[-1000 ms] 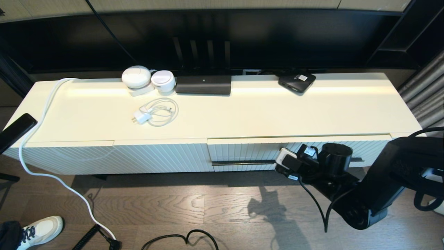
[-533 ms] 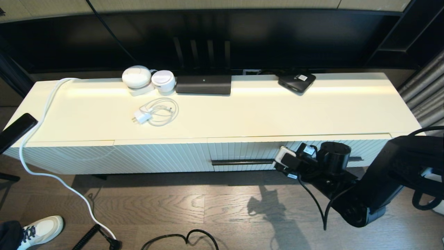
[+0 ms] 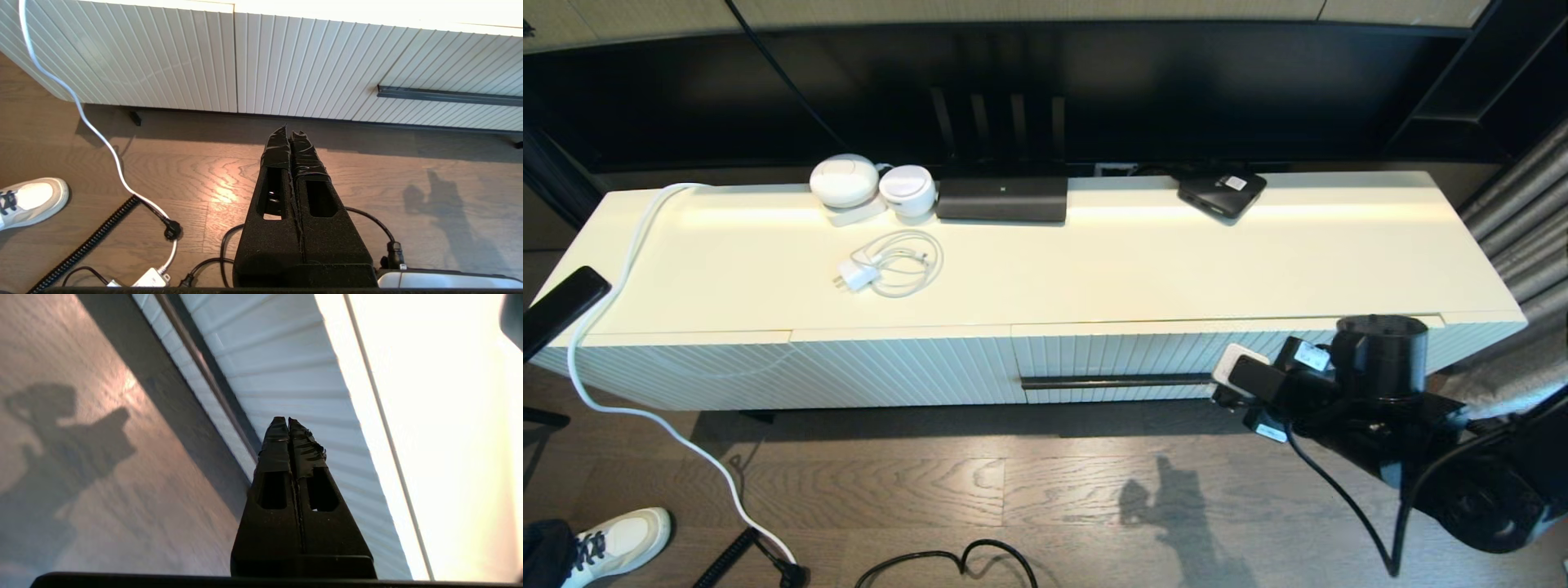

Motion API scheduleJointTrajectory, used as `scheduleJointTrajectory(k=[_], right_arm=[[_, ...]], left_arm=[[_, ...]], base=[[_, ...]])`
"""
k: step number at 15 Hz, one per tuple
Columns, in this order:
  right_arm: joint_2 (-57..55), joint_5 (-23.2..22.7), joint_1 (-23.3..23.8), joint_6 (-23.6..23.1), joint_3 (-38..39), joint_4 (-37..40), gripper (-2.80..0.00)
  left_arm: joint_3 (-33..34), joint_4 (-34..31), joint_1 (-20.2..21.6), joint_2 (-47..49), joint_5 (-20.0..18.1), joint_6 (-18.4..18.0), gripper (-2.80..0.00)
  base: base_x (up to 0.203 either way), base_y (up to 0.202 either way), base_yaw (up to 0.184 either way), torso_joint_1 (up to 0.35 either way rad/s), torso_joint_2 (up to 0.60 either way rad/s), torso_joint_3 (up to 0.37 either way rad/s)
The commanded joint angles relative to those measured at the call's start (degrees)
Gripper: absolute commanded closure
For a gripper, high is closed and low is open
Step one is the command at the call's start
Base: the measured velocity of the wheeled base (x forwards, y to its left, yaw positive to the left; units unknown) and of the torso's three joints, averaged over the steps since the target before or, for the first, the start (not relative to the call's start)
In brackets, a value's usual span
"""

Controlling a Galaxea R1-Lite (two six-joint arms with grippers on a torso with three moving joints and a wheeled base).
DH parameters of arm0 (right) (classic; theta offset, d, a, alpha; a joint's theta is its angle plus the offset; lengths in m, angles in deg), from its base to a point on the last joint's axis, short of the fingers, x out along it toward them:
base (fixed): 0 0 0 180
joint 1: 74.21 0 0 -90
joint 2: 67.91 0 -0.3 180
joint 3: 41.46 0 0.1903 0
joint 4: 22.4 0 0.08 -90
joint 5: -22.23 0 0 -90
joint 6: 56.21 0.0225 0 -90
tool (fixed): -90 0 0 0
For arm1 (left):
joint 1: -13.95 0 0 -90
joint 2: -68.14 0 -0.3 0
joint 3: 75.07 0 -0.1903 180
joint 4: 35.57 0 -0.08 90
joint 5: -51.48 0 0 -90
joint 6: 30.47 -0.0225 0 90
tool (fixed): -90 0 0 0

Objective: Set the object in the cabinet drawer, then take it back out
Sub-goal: Close the drawer, then open the drawer

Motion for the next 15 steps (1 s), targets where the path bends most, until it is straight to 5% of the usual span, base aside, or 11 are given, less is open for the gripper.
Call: scheduleJointTrajectory(k=[1, 6, 9, 12, 15], right_arm=[[10.8, 1.7, -0.2, 0.4, 1.6, 4.9, 0.00], [32.0, 8.4, 0.2, 9.4, 5.8, 25.5, 0.00], [44.7, 9.6, 1.3, 12.0, 5.1, 44.0, 0.00], [54.0, 9.6, 6.0, 13.3, 0.1, 69.6, 0.00], [59.0, 9.3, 11.7, 15.4, -1.6, 81.4, 0.00]], left_arm=[[0.0, 0.0, 0.0, 0.0, 0.0, 0.1, 0.00], [0.0, 0.0, 0.0, 0.0, 0.0, 0.1, 0.00], [0.0, 0.0, 0.0, 0.0, 0.0, 0.1, 0.00], [0.0, 0.0, 0.0, 0.0, 0.0, 0.1, 0.00], [0.0, 0.0, 0.0, 0.0, 0.0, 0.1, 0.00]], base=[[0.000, 0.000, 0.000, 0.000, 0.00, 0.000], [0.000, 0.000, 0.000, 0.000, 0.00, 0.000], [0.000, 0.000, 0.000, 0.000, 0.00, 0.000], [0.000, 0.000, 0.000, 0.000, 0.00, 0.000], [0.000, 0.000, 0.000, 0.000, 0.00, 0.000]])
